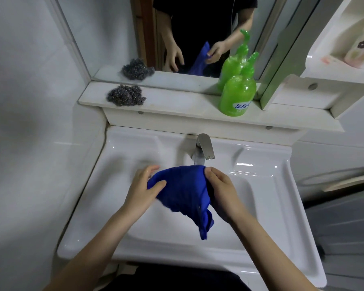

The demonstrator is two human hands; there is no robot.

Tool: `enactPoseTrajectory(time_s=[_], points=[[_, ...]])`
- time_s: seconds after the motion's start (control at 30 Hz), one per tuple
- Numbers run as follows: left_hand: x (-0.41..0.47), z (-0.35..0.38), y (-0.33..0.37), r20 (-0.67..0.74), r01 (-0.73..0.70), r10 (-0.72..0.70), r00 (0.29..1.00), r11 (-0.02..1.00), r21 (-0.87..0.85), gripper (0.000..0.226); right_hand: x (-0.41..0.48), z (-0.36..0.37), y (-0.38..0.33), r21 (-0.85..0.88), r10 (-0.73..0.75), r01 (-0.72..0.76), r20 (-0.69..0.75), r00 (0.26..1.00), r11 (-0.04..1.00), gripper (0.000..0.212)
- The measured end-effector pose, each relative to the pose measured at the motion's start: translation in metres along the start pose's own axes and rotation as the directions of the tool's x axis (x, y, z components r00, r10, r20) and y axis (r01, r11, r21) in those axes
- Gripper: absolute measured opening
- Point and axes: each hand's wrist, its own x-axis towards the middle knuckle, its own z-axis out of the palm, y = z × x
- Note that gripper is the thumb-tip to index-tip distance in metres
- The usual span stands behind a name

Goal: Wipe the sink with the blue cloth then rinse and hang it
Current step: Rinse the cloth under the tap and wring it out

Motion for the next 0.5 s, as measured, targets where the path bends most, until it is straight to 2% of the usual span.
enactPoseTrajectory(time_s=[0.07, 0.1, 0.13, 0.2, 0.3, 0.37, 0.43, 0.5], points=[[-0.014, 0.004, 0.020, 0.086, -0.074, 0.088, 0.992, 0.986, -0.152, 0.020, 0.004, 0.009, 0.001, -0.014, -0.013, 0.013, -0.011, 1.000, 1.000, 0.025], [-0.022, 0.007, 0.026, 0.163, -0.073, 0.109, 0.981, 0.975, -0.211, 0.026, 0.006, 0.013, 0.002, -0.035, -0.021, 0.019, -0.035, 0.999, 0.999, 0.025], [-0.030, 0.012, 0.030, 0.240, -0.045, 0.102, 0.965, 0.971, -0.233, 0.036, 0.007, 0.016, 0.003, -0.061, -0.028, 0.023, -0.072, 0.997, 0.998, 0.027], [-0.039, 0.023, 0.031, 0.339, -0.002, 0.058, 0.939, 0.987, -0.164, 0.048, 0.009, 0.017, 0.003, -0.058, -0.043, 0.036, -0.123, 0.991, 0.998, 0.029], [-0.036, 0.033, 0.022, 0.251, -0.128, 0.111, 0.962, 0.990, 0.055, 0.036, 0.011, 0.011, 0.003, 0.006, -0.035, 0.037, -0.146, 0.989, 0.999, 0.029], [-0.030, 0.029, 0.021, 0.228, -0.148, 0.138, 0.964, 0.988, 0.029, 0.019, 0.013, 0.003, 0.003, -0.026, -0.039, 0.035, -0.172, 0.984, 0.999, 0.028], [-0.024, 0.022, 0.023, 0.288, -0.167, 0.161, 0.944, 0.986, -0.002, 0.008, 0.013, -0.005, 0.002, -0.025, -0.028, 0.023, -0.200, 0.979, 0.999, 0.028], [-0.021, 0.016, 0.032, 0.369, -0.177, 0.177, 0.913, 0.984, -0.033, 0.012, 0.014, -0.010, 0.002, 0.021, -0.002, 0.006, -0.202, 0.979, 1.000, 0.026]])
